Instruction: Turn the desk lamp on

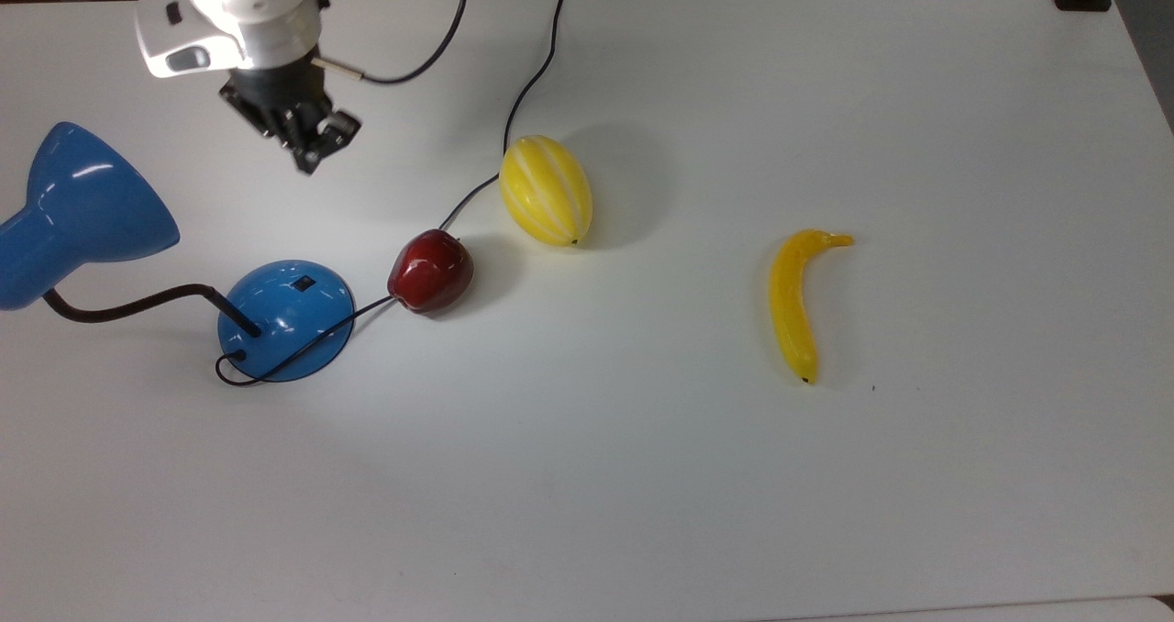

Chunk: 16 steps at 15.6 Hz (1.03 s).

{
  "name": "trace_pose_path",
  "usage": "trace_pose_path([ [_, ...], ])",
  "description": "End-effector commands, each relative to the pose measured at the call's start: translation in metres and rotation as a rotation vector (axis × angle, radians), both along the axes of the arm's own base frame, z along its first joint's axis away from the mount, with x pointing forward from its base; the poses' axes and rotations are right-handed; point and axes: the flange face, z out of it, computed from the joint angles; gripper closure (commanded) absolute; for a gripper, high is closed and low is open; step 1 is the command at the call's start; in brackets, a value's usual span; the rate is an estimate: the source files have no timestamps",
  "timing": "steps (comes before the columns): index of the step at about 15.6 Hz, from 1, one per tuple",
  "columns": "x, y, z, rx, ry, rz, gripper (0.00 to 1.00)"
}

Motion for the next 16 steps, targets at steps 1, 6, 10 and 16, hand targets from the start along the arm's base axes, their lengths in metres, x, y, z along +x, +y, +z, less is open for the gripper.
trace_pose_path([
  [1,-0.048,0.032,0.054,0.088,0.103,0.143,1.0],
  [6,-0.093,0.066,0.095,0.139,0.204,0.311,1.0],
  [10,-0.103,0.083,0.108,0.135,0.205,0.344,0.81],
  [16,-0.107,0.086,0.124,0.125,0.192,0.352,0.0],
])
